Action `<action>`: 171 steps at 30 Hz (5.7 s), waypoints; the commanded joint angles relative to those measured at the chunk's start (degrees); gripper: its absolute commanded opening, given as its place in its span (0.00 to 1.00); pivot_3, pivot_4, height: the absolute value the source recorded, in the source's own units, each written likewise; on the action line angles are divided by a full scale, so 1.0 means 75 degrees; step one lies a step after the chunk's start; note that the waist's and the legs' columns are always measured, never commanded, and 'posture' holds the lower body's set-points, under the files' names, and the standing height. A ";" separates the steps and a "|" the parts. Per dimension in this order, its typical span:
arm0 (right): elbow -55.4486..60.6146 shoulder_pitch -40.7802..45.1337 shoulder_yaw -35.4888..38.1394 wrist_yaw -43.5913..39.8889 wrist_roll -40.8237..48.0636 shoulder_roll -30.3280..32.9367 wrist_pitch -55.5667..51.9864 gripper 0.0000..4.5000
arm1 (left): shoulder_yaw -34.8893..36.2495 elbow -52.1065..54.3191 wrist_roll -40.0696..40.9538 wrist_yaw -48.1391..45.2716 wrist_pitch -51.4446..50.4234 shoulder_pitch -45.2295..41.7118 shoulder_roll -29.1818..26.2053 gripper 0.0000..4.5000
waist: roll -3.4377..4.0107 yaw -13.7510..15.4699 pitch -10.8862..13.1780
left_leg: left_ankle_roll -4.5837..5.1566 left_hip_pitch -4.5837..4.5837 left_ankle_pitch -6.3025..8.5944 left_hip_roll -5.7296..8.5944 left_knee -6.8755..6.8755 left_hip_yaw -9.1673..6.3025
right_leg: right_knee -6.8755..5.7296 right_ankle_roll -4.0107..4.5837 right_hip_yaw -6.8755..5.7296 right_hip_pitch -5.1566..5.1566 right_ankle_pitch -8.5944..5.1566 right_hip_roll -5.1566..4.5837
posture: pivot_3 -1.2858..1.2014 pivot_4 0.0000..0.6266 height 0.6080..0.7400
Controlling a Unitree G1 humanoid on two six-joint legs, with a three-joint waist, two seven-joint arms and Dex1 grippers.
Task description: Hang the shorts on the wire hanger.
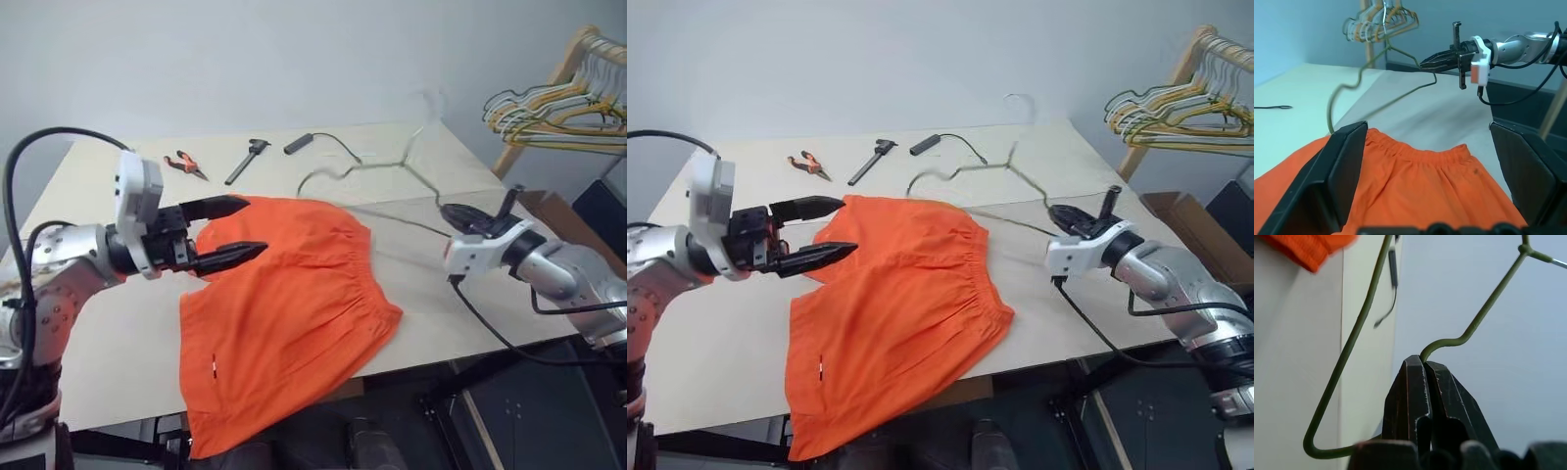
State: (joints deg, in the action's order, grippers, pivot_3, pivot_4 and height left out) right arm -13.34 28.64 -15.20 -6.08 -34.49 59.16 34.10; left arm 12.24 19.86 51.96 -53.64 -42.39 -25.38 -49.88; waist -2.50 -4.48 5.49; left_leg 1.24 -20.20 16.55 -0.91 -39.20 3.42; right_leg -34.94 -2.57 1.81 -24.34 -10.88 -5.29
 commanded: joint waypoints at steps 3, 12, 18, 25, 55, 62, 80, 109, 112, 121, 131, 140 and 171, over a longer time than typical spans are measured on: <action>-0.0250 0.0674 0.0199 0.1074 -0.0830 -0.0146 0.1390 0.01 | -0.0849 -0.0089 -0.0697 -0.0043 -0.0122 -0.0573 -0.0117 0.96 | -0.0001 -0.0152 0.0000 | 0.0000 0.0000 0.0000 0.0001 0.0000 -0.0004 | 0.0000 0.0005 0.0005 0.0001 0.0004 -0.0001 | 0.48 0.09 1.00; -0.0266 0.1033 0.0333 0.1235 -0.1179 -0.0361 0.1930 0.01 | -0.1769 -0.0691 -0.1420 -0.0052 -0.0387 -0.1381 0.0299 0.96 | -0.0002 -0.0358 -0.0003 | 0.0002 0.0000 0.0001 0.0007 0.0000 -0.0035 | 0.0004 -0.0009 0.0030 0.0000 0.0011 -0.0005 | 0.46 0.07 1.00; -0.0247 0.0897 0.0453 0.1191 -0.1255 -0.0238 0.1970 0.01 | -0.1602 -0.1052 -0.1344 -0.0409 -0.0436 -0.1596 0.0488 0.96 | -0.0002 -0.0534 -0.0006 | 0.0004 0.0000 0.0002 0.0007 0.0000 -0.0037 | 0.0005 -0.0015 0.0037 -0.0001 0.0011 -0.0005 | 0.45 0.06 1.00; -0.0172 0.0593 0.0617 0.1190 -0.1300 -0.0141 0.1887 0.01 | -0.0410 -0.1451 -0.0161 -0.1629 -0.0458 -0.1494 0.0481 0.96 | 0.0000 -0.0819 -0.0010 | 0.0004 0.0000 0.0003 0.0007 0.0000 -0.0040 | 0.0003 -0.0018 0.0042 -0.0003 0.0010 -0.0008 | 0.44 0.05 1.00; -0.0218 0.1252 0.0679 0.1233 -0.1348 -0.0361 0.2884 0.00 | -0.2347 -0.2001 -0.2461 -0.1974 -0.0256 -0.1770 0.0523 0.00 | -0.0001 -0.1161 -0.0021 | 0.0005 0.0006 0.0003 0.0018 -0.0014 -0.0040 | -0.0007 -0.0040 0.0067 0.0003 0.0026 -0.0017 | 0.45 0.05 1.00; -0.0297 0.1296 0.0571 0.0912 -0.0990 -0.0315 0.3254 0.12 | -0.2265 -0.2009 -0.2643 -0.1607 -0.0291 -0.1877 0.0734 0.00 | -0.0001 -0.1170 -0.0021 | 0.0005 0.0006 0.0003 0.0019 -0.0014 -0.0041 | -0.0007 -0.0040 0.0067 0.0003 0.0027 -0.0018 | 0.45 0.05 1.00; 0.2751 -0.0500 0.0569 -0.6268 0.9509 0.1515 -0.3998 0.99 | -0.1856 -0.1677 -0.3280 -0.2796 0.2474 -0.0372 0.0071 0.00 | 0.0001 -0.1123 -0.0022 | 0.0011 0.0008 0.0007 -0.0001 -0.0017 -0.0042 | -0.0010 -0.0042 0.0069 0.0023 0.0028 -0.0030 | 0.46 0.06 1.00; 0.2902 0.1712 0.0175 -0.8796 0.8544 -0.0689 -0.9609 0.07 | -0.1930 -0.1510 -0.3340 -0.3008 0.3058 -0.0116 0.0175 0.00 | 0.0029 -0.0251 -0.0050 | 0.0050 -0.0073 0.0052 0.0005 -0.0126 -0.0006 | -0.0010 -0.0066 0.0055 -0.0039 0.0048 -0.0016 | 0.47 0.06 1.00; 0.3005 0.1647 0.0159 -0.9030 0.8357 -0.0681 -0.9501 0.01 | -0.1971 -0.1553 -0.3376 -0.3049 0.3101 -0.0173 0.0208 0.00 | 0.0030 -0.0261 -0.0050 | 0.0050 -0.0073 0.0052 0.0005 -0.0128 -0.0006 | -0.0009 -0.0066 0.0054 -0.0039 0.0048 -0.0015 | 0.47 0.06 1.00; 0.3244 0.1303 0.0389 -0.9300 0.8184 -0.0640 -0.9373 0.00 | -0.2001 -0.1875 -0.3237 -0.3534 0.2827 -0.0540 0.0099 0.25 | 0.0030 -0.0328 -0.0050 | 0.0050 -0.0079 0.0052 0.0005 -0.0132 -0.0009 | -0.0010 -0.0067 0.0048 -0.0039 0.0048 -0.0015 | 0.46 0.05 1.00; 0.3364 -0.1676 0.2475 -0.8473 0.8773 0.0204 -1.0539 0.00 | -0.1013 -0.2243 -0.2629 -0.3156 0.2120 -0.0319 0.0041 0.94 | 0.0028 -0.0233 -0.0049 | 0.0053 -0.0093 0.0054 0.0005 -0.0144 -0.0010 | -0.0006 -0.0068 0.0033 -0.0039 0.0047 -0.0018 | 0.47 0.09 1.00; 0.2040 -0.2312 0.3265 -0.6639 0.9024 -0.0450 -1.2926 0.00 | -0.0472 -0.0848 -0.1307 -0.2586 0.1058 0.0310 0.0369 0.99 | 0.0032 -0.0146 -0.0051 | 0.0058 -0.0032 0.0059 0.0004 -0.0141 -0.0007 | -0.0006 -0.0069 0.0059 0.0010 0.0048 -0.0013 | 0.48 0.09 1.00; 0.0378 -0.1398 0.3035 -0.7151 0.9155 -0.0648 -1.2809 0.00 | -0.0444 -0.0539 -0.1363 -0.2727 0.1318 0.0562 0.0050 0.99 | 0.0051 0.0072 -0.0064 | 0.0072 -0.0018 0.0070 0.0007 -0.0126 0.0046 | 0.0010 -0.0078 0.0077 0.0018 0.0041 -0.0003 | 0.50 0.07 1.00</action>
State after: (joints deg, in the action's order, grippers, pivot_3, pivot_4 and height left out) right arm -11.24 17.15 7.34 -57.93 34.32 52.77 -63.37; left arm 7.67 14.25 41.63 -73.85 -33.49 -21.08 -48.52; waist -2.12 -3.94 5.01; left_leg 1.78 -20.34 17.08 -0.85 -40.15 3.77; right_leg -34.86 -3.15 2.39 -24.20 -10.57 -5.31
